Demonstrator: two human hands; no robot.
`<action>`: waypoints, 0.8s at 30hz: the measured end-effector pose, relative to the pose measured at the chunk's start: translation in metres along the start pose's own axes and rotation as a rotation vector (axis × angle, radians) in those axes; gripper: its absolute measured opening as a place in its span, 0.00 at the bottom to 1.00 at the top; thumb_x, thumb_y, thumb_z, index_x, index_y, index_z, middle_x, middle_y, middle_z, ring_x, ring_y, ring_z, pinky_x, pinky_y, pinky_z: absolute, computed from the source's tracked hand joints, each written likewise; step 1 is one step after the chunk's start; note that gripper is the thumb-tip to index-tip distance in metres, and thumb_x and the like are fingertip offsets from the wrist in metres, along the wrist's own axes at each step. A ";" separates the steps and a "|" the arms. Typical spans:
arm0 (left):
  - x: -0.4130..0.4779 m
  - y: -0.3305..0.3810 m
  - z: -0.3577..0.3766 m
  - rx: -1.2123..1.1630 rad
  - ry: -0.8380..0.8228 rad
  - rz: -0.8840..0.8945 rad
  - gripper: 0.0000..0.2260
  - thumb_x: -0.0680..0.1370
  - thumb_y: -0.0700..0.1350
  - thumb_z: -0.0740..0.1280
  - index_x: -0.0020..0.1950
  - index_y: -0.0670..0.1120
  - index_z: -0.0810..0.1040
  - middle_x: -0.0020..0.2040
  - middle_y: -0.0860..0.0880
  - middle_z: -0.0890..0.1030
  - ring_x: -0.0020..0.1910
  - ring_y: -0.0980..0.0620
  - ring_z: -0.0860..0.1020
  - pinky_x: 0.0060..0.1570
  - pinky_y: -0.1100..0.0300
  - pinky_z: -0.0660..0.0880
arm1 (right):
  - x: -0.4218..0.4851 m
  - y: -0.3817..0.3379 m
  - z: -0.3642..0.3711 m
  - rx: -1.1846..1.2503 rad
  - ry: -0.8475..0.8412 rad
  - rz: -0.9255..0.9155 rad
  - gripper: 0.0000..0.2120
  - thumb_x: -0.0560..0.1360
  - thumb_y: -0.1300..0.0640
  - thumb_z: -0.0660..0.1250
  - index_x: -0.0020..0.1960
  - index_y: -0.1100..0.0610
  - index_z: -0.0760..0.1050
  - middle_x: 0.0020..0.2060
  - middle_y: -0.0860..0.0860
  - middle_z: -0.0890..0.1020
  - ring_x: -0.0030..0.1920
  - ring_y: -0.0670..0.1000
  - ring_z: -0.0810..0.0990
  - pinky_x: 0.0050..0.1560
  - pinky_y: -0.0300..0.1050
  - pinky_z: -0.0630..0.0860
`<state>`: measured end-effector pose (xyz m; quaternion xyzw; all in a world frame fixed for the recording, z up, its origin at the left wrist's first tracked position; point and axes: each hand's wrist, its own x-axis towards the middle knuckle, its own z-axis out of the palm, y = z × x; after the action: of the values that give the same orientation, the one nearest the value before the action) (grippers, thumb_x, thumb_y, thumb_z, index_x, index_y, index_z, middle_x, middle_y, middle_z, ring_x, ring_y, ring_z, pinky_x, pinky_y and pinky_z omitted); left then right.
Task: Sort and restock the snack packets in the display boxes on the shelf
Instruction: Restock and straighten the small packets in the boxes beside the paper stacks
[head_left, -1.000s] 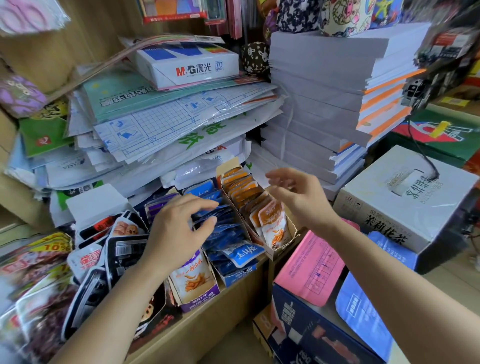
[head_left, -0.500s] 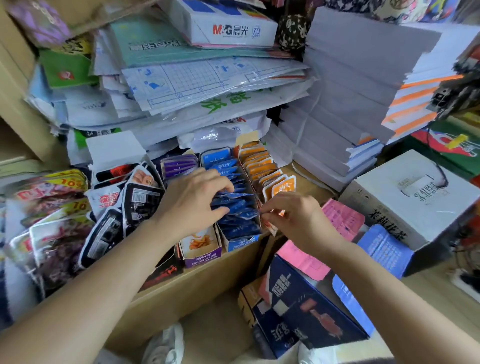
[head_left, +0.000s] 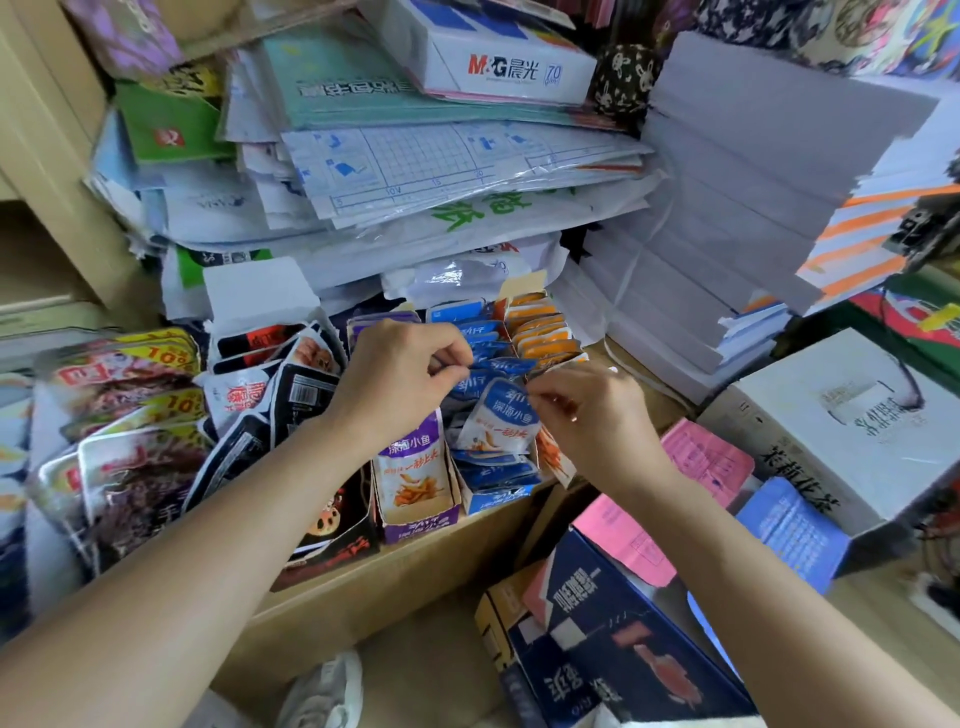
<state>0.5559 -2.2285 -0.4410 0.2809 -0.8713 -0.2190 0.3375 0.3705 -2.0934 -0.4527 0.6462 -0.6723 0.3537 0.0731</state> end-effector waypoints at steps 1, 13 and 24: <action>0.000 0.000 0.000 -0.008 -0.004 -0.001 0.05 0.73 0.39 0.78 0.46 0.48 0.86 0.39 0.56 0.84 0.37 0.64 0.81 0.43 0.65 0.81 | 0.001 0.001 0.001 -0.007 -0.029 -0.012 0.05 0.73 0.66 0.74 0.45 0.57 0.86 0.42 0.48 0.86 0.41 0.41 0.78 0.41 0.41 0.78; -0.006 -0.006 -0.005 0.091 -0.156 0.154 0.09 0.74 0.36 0.74 0.47 0.50 0.88 0.45 0.55 0.84 0.42 0.58 0.79 0.47 0.58 0.79 | -0.017 -0.005 -0.017 0.076 -0.249 -0.048 0.06 0.71 0.64 0.78 0.48 0.57 0.86 0.39 0.45 0.83 0.36 0.38 0.75 0.40 0.24 0.71; -0.006 -0.011 -0.005 0.265 -0.349 0.255 0.13 0.68 0.57 0.79 0.51 0.58 0.87 0.52 0.60 0.75 0.50 0.60 0.64 0.40 0.54 0.75 | -0.023 -0.004 -0.016 0.049 -0.294 0.007 0.08 0.71 0.66 0.77 0.49 0.59 0.87 0.42 0.52 0.86 0.40 0.48 0.83 0.42 0.44 0.82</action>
<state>0.5665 -2.2334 -0.4467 0.1684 -0.9659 -0.1036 0.1672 0.3715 -2.0655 -0.4522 0.6902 -0.6692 0.2719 -0.0433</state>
